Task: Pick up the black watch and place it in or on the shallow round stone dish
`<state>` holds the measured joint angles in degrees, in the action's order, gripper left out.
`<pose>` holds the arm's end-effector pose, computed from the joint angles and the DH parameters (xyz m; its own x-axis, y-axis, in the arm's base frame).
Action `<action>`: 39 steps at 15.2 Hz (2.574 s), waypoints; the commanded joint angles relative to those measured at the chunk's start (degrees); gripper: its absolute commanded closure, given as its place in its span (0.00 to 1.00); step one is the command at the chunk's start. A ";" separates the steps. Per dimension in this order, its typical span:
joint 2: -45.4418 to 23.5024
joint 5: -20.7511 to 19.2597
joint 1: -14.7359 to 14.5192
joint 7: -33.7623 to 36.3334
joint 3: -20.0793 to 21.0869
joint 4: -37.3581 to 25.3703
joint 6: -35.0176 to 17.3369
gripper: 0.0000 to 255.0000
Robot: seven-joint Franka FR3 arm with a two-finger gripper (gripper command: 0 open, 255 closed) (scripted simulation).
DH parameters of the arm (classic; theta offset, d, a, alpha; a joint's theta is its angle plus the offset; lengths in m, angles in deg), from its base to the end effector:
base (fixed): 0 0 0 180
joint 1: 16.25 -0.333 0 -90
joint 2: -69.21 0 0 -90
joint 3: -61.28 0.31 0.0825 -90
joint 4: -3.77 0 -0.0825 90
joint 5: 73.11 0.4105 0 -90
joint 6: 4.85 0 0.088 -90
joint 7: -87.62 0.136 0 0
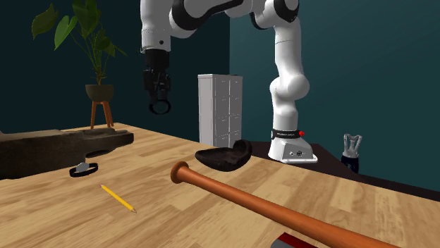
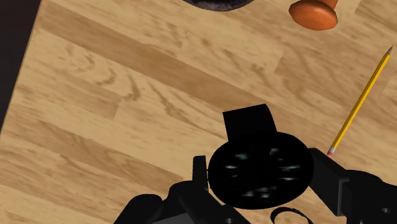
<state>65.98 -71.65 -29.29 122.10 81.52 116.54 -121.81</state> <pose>0.4972 0.3269 0.3997 0.9994 -0.0328 -0.0076 -0.0331 -0.9984 -0.0462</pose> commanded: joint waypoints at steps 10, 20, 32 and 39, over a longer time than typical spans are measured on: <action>19.94 8.70 -5.22 4.45 3.97 19.24 -0.87 1.00; 28.65 13.92 -9.92 8.17 7.08 28.48 -2.28 1.00; 23.56 14.04 -9.63 8.50 9.40 34.17 -12.95 1.00; 22.93 13.97 -9.57 8.57 9.64 34.62 -14.01 1.00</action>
<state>88.92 -57.67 -38.86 130.67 91.15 151.15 -135.79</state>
